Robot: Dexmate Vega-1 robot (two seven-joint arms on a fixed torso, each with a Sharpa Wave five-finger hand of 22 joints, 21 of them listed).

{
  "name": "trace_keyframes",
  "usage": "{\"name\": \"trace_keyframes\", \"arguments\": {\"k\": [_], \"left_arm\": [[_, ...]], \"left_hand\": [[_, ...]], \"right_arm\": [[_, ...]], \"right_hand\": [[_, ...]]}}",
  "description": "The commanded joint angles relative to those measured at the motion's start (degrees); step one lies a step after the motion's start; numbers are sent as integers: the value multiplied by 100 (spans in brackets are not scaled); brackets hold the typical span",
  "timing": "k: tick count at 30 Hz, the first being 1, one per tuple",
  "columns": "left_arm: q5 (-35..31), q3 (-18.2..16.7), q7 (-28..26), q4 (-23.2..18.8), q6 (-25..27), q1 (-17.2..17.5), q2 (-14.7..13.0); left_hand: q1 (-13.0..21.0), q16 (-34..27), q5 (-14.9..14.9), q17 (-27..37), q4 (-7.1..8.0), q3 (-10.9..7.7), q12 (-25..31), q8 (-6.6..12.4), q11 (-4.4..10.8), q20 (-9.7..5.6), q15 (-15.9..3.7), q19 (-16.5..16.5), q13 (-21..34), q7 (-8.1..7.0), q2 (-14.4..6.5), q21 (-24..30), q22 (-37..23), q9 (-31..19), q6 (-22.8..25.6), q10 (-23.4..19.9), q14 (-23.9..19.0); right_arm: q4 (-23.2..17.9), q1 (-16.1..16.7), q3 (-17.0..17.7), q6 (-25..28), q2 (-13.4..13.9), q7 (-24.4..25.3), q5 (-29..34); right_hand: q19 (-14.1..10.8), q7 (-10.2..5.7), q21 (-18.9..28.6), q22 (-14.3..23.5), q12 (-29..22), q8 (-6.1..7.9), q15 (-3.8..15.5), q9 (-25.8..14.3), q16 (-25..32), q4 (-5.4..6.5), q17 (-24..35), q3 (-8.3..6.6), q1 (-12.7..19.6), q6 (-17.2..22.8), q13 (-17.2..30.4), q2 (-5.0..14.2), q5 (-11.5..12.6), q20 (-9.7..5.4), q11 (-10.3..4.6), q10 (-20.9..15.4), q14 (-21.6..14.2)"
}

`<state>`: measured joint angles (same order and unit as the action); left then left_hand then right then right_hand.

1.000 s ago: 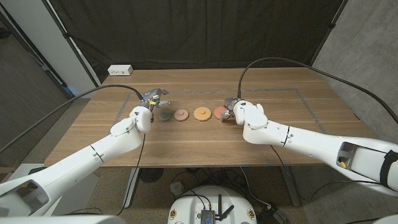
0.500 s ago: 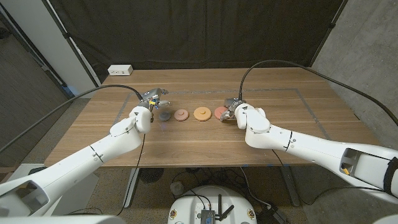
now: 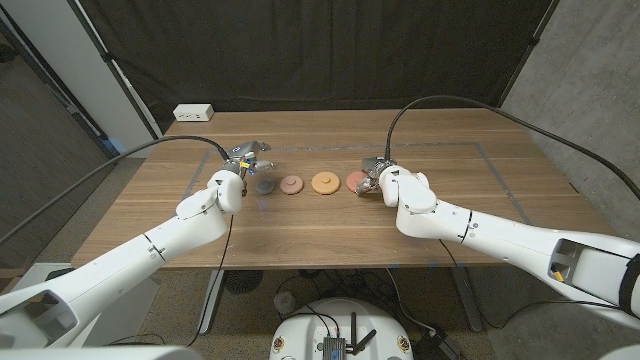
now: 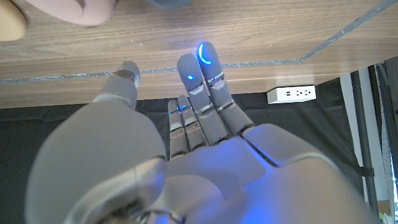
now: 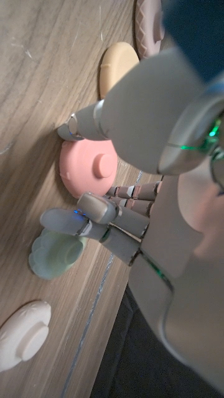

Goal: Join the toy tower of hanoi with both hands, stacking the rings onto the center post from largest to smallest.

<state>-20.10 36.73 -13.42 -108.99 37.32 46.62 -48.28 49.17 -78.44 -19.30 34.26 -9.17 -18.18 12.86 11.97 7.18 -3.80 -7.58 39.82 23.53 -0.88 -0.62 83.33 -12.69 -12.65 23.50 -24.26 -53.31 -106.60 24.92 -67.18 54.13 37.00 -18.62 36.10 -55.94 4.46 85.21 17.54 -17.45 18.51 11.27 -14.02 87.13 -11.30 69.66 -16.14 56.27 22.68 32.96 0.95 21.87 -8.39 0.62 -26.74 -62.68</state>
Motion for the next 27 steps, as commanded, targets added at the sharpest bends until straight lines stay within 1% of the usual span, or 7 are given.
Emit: {"name": "trace_keyframes", "arguments": {"k": [1, 8, 13, 18, 22, 26, 27], "left_arm": [[-8, -13, -7, -29, 20, 10, -17], [-7, -7, 0, -18, 4, 1, -12], [-6, -10, -1, -19, 10, 3, -11], [-12, -4, 18, -17, 16, -7, -20], [-10, 0, 31, -15, 12, -11, -22], [-7, 2, 38, -14, 8, -10, -24], [-7, 1, 37, -13, 8, -9, -24]], "left_hand": [[-24, -37, -22, 14, -4, -44, -18, 1, 20, -781, -491, -20, 21, -2, -10, 61, 8, -31, 43, -48, 2], [-25, -45, -25, 15, -8, -50, -24, 0, 18, -788, -492, -20, 22, -6, -5, 79, 24, -32, 48, -43, -8], [-37, -42, -25, 10, -4, -53, -25, -1, 1, -788, -492, -23, 28, -6, -5, 93, 32, -32, 51, -41, -3], [-38, -46, -26, 10, -8, -57, -28, 0, 19, -788, -492, -21, 31, -17, 1, 115, 34, -32, 56, -39, -5], [-39, -49, -27, 10, -8, -61, -31, -6, 1, -788, -492, -37, 29, -10, 0, 124, 30, -33, 46, -37, -9], [-41, -45, -28, 1, -11, -65, -30, 3, 32, -787, -492, -22, 28, -28, 5, 137, 44, -33, 71, -50, -7], [-41, -51, -28, 6, -11, -66, -36, -5, 21, -787, -492, -41, 28, -10, 5, 133, 49, -33, 52, -35, -13]], "right_arm": [[-153, -12, 77, -11, 70, -133, 169], [-265, -18, 135, 8, 104, -279, 229], [-399, -43, 171, 34, 146, -425, 265], [-537, -102, 179, 84, 190, -618, 332], [-591, -139, 197, 84, 211, -757, 338], [-628, -118, 284, 47, 223, -817, 256], [-642, -119, 297, 46, 230, -837, 243]], "right_hand": [[-49, -838, 47, 8, -43, 32, 123, -15, 17, 224, 43, -295, 180, 923, 354, 362, 46, -415, -928, -1001, -77], [-48, -853, 68, 10, -25, 38, 121, -12, 21, 226, 56, -325, 155, 966, 373, 357, 79, -412, -938, -1016, -105], [-42, -838, 78, 0, -10, 32, 122, -9, -20, 224, 22, -358, 144, 974, 391, 362, 110, -413, -930, -1028, -84], [-43, -820, 87, -12, -5, 30, 122, -8, -6, 220, 44, -392, 139, 991, 407, 370, 138, -414, -925, -1066, -119], [-45, -818, 94, -23, 2, 38, 122, -6, 1, 220, 54, -415, 130, 1029, 421, 373, 158, -414, -922, -1087, -139], [-41, -819, 89, -45, 9, 38, 124, -5, -27, 218, 31, -437, 126, 1045, 433, 377, 174, -416, -920, -1102, -126], [-50, -808, 94, -46, 15, 40, 125, -4, -23, 216, 36, -445, 127, 1055, 437, 380, 179, -419, -918, -1097, -134]]}}
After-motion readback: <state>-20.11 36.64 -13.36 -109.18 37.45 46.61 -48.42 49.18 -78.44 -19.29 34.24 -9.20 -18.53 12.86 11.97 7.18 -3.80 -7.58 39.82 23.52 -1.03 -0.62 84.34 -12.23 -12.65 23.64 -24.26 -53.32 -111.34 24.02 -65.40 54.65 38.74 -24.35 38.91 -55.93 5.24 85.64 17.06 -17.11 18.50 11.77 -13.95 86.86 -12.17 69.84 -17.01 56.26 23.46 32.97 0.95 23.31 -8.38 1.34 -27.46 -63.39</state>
